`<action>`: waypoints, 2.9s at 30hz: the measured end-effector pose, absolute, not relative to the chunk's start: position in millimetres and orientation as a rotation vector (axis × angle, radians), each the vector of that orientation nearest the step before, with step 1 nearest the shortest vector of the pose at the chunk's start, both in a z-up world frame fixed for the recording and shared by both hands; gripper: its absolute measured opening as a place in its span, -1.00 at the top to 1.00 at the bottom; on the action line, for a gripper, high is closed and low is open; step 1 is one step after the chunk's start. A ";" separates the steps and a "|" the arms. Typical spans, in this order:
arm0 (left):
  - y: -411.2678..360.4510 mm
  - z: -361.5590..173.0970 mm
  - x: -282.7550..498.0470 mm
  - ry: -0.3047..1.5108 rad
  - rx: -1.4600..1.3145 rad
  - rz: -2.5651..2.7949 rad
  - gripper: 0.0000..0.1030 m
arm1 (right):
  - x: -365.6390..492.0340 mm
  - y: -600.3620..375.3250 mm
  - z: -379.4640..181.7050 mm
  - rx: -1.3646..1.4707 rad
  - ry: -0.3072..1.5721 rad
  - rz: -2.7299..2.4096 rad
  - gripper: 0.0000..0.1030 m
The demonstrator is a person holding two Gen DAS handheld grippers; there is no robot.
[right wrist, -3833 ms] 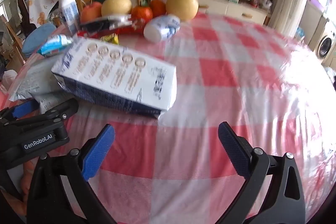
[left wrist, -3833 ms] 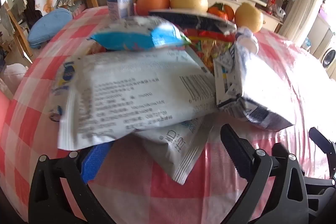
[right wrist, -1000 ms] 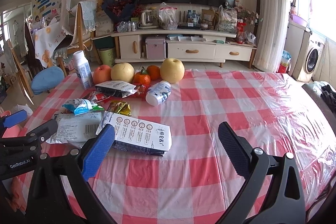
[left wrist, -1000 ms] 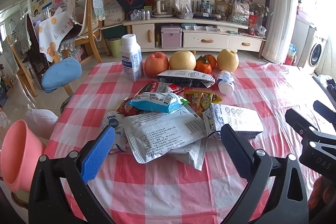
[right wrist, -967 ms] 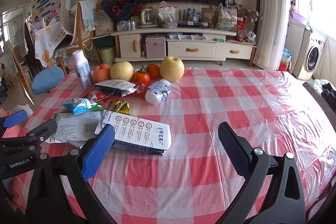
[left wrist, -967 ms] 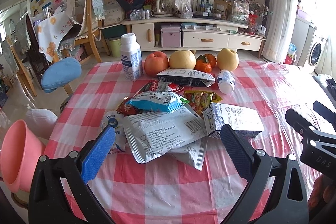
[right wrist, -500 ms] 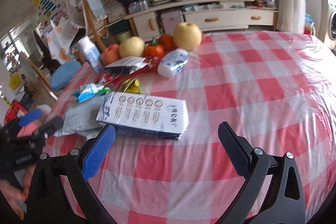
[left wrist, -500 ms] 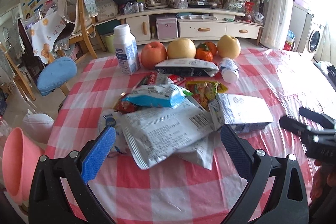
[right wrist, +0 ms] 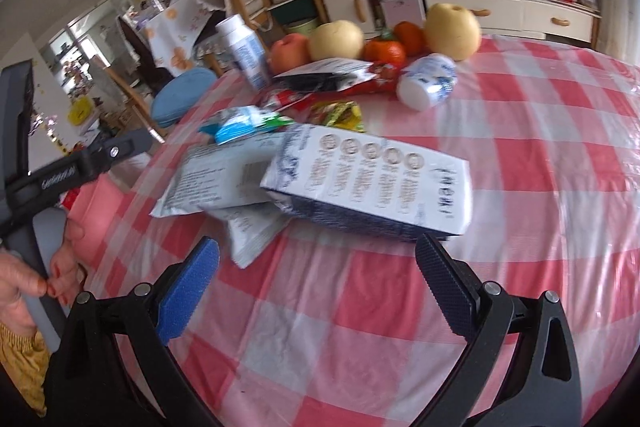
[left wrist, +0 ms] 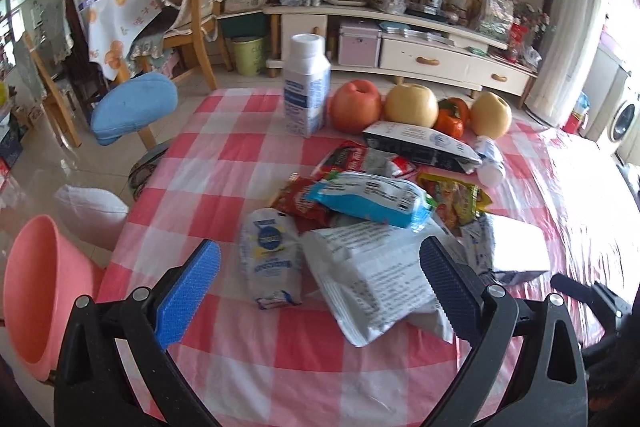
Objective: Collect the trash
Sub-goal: 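Grasp the white MAGICDAY packet with the left gripper, then lift the MAGICDAY packet with the left gripper while the right gripper grasps the blue-white carton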
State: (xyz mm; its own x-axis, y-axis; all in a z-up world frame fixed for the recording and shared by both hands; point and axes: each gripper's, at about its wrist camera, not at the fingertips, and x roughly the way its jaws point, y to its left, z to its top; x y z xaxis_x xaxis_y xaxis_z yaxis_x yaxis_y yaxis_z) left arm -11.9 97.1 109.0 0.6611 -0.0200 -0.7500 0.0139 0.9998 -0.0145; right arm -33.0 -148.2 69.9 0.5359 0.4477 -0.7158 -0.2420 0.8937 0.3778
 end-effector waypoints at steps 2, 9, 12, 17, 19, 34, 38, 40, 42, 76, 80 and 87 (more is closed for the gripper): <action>109.1 113.0 -10.2 0.845 -0.017 0.018 -0.92 | -33.7 -137.1 69.0 0.226 0.920 0.448 -0.92; 152.8 107.5 -2.0 0.895 -0.141 0.075 -0.91 | -35.3 -106.5 68.3 0.149 0.908 0.537 -0.87; 153.1 99.5 -0.8 0.910 -0.105 0.102 -0.91 | -33.7 -106.6 67.2 0.130 0.902 0.506 -0.87; 148.8 77.7 10.1 0.969 -0.062 0.139 -0.90 | -29.2 -119.1 63.2 0.154 0.917 0.464 -0.87; 147.4 68.8 15.2 0.990 -0.051 0.145 -0.90 | -29.2 -120.6 62.3 0.147 0.919 0.448 -0.87; 142.9 29.9 46.0 1.036 -0.011 0.194 -0.70 | -23.5 -156.2 56.9 0.220 0.933 0.351 -0.87; 145.3 21.0 49.6 1.039 -0.071 0.167 -0.47 | -20.4 -168.7 55.0 0.280 0.944 0.345 -0.87; 143.4 16.1 51.3 1.054 -0.074 0.155 -0.25 | -18.8 -171.5 54.1 0.282 0.953 0.327 -0.87; 142.7 15.1 50.8 1.048 -0.081 0.151 -0.18 | -17.8 -173.3 55.3 0.259 0.942 0.303 -0.87; 119.0 89.9 -12.4 0.886 -0.063 -0.030 -0.17 | -33.9 -143.1 78.2 0.246 0.896 0.688 -0.88; 112.6 94.8 -16.1 0.877 -0.062 -0.061 -0.17 | -18.3 -158.6 75.7 0.127 0.855 0.437 -0.88; 102.1 97.6 -15.8 0.885 -0.070 -0.114 -0.17 | 8.6 -170.5 61.3 0.032 0.845 0.309 -0.88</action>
State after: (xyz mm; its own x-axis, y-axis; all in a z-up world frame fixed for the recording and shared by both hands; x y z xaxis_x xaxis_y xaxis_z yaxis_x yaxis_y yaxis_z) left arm -15.8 102.1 97.6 0.6277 -0.1281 -0.7678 0.0702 0.9917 -0.1080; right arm 8.6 -170.5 61.3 0.6220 0.2818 -0.7305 -0.2564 0.9549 0.1500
